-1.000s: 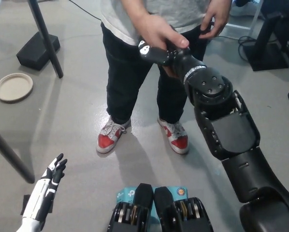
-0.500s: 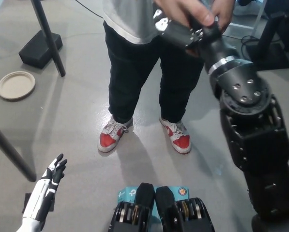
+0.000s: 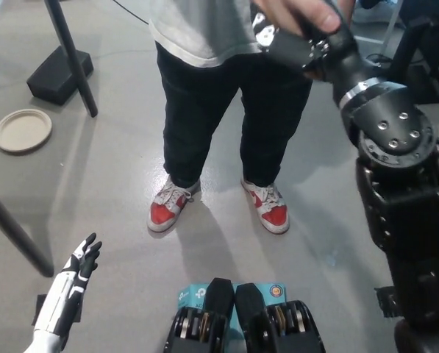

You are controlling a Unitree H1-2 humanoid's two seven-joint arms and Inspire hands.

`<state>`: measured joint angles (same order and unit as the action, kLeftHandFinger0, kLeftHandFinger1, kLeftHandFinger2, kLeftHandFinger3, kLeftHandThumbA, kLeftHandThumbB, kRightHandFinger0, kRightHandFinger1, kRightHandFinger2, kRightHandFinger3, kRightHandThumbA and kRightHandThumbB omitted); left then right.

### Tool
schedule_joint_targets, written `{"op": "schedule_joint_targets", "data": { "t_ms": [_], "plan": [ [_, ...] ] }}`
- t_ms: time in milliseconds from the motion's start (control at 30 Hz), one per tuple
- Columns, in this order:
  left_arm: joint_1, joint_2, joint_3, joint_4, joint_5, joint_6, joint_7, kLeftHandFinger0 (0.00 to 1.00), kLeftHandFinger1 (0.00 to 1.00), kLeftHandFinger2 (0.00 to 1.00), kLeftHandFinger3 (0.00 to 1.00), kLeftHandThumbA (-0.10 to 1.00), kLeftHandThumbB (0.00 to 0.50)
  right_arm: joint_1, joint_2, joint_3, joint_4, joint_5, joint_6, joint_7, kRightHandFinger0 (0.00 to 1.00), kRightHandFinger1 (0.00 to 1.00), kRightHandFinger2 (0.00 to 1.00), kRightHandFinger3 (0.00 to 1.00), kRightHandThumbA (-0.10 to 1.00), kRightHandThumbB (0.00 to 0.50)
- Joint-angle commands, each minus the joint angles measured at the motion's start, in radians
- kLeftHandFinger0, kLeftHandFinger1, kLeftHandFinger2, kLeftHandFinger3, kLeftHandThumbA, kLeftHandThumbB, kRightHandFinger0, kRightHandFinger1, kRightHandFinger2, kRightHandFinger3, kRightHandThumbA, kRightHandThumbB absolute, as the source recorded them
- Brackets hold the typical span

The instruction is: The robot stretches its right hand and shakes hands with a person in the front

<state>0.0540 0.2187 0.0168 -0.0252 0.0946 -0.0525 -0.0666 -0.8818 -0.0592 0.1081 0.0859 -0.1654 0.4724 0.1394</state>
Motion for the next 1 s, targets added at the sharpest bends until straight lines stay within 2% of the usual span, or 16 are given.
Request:
{"op": "schedule_joint_targets", "data": {
  "t_ms": [0,33,67,100,133,167,267,300,333,467,500,533,567,667,733,967],
  "plan": [
    [-0.015,0.016,0.001,-0.028,0.005,-0.025,-0.006,1.0,1.0,1.0,1.0,1.0,0.089,-0.116,0.013,0.014,0.201,-0.029,-0.002,-0.015,1.0,1.0,1.0,1.0,0.05,0.083],
    [-0.015,0.016,0.001,-0.028,0.005,-0.025,-0.006,1.0,1.0,1.0,1.0,1.0,0.089,-0.117,0.013,0.015,0.204,-0.027,-0.002,-0.017,1.0,1.0,1.0,1.0,0.05,0.083],
    [-0.013,0.012,0.003,-0.036,-0.003,-0.013,-0.007,1.0,1.0,1.0,1.0,1.0,0.088,-0.154,0.023,0.027,0.398,-0.031,-0.045,-0.047,0.73,0.81,0.98,1.0,0.04,0.074],
    [-0.014,0.011,0.003,-0.038,-0.005,-0.01,-0.007,1.0,1.0,1.0,1.0,1.0,0.096,-0.164,0.025,0.028,0.453,-0.03,-0.064,-0.056,0.62,0.79,0.99,1.0,0.03,0.075],
    [-0.015,0.009,0.003,-0.039,-0.005,-0.008,-0.007,1.0,1.0,1.0,1.0,1.0,0.088,-0.17,0.026,0.029,0.486,-0.029,-0.08,-0.06,0.68,0.82,0.99,1.0,-0.03,0.078],
    [-0.017,0.012,0.002,-0.038,-0.003,-0.007,-0.009,1.0,1.0,1.0,1.0,1.0,0.087,-0.176,0.028,0.032,0.515,-0.033,-0.083,-0.067,0.68,0.81,0.98,1.0,0.04,0.08],
    [-0.017,0.012,0.002,-0.038,-0.002,-0.007,-0.009,1.0,1.0,1.0,1.0,1.0,0.088,-0.184,0.029,0.032,0.54,-0.031,-0.099,-0.073,0.66,0.79,0.96,1.0,0.05,0.078],
    [-0.02,0.013,0.0,-0.037,0.002,-0.011,-0.008,1.0,1.0,1.0,1.0,1.0,0.081,-0.164,0.027,0.036,0.52,-0.032,-0.1,-0.071,0.93,1.0,1.0,1.0,0.07,0.085],
    [-0.021,0.013,-0.001,-0.037,0.002,-0.013,-0.009,1.0,1.0,1.0,1.0,1.0,0.078,-0.144,0.023,0.04,0.485,-0.032,-0.103,-0.065,1.0,1.0,1.0,1.0,0.1,0.083],
    [-0.02,0.014,-0.002,-0.043,0.008,-0.004,-0.008,1.0,1.0,1.0,1.0,1.0,0.085,-0.127,0.018,0.046,0.423,-0.034,-0.087,-0.06,1.0,1.0,1.0,1.0,0.14,0.085],
    [-0.027,0.018,0.001,-0.043,0.0,-0.005,-0.012,1.0,1.0,1.0,1.0,1.0,0.082,-0.079,-0.004,0.057,0.141,-0.042,-0.026,-0.023,1.0,1.0,1.0,1.0,0.19,0.072],
    [-0.03,0.017,0.002,-0.042,-0.003,-0.007,-0.012,1.0,1.0,1.0,1.0,1.0,0.085,-0.068,-0.006,0.047,0.041,-0.023,-0.008,-0.007,1.0,1.0,1.0,1.0,0.24,0.085],
    [-0.033,0.016,0.002,-0.041,0.0,-0.007,-0.011,1.0,1.0,1.0,1.0,1.0,0.099,-0.06,0.003,0.028,-0.027,-0.012,-0.003,0.002,1.0,1.0,1.0,1.0,0.18,0.072],
    [-0.034,0.016,0.002,-0.041,0.001,-0.007,-0.01,1.0,1.0,1.0,1.0,1.0,0.1,-0.053,0.009,0.018,-0.057,-0.011,-0.002,0.008,1.0,1.0,1.0,1.0,0.17,0.071],
    [-0.034,0.018,0.006,-0.042,-0.003,-0.006,-0.009,1.0,1.0,1.0,1.0,1.0,0.082,-0.063,-0.009,0.011,-0.371,-0.036,-0.002,0.065,1.0,1.0,1.0,1.0,0.22,0.06],
    [-0.041,0.019,0.006,-0.036,0.003,-0.018,-0.006,1.0,1.0,1.0,1.0,1.0,0.09,-0.111,0.01,-0.077,-0.657,-0.153,-0.002,0.211,1.0,1.0,1.0,1.0,0.27,0.045]
  ]
}}
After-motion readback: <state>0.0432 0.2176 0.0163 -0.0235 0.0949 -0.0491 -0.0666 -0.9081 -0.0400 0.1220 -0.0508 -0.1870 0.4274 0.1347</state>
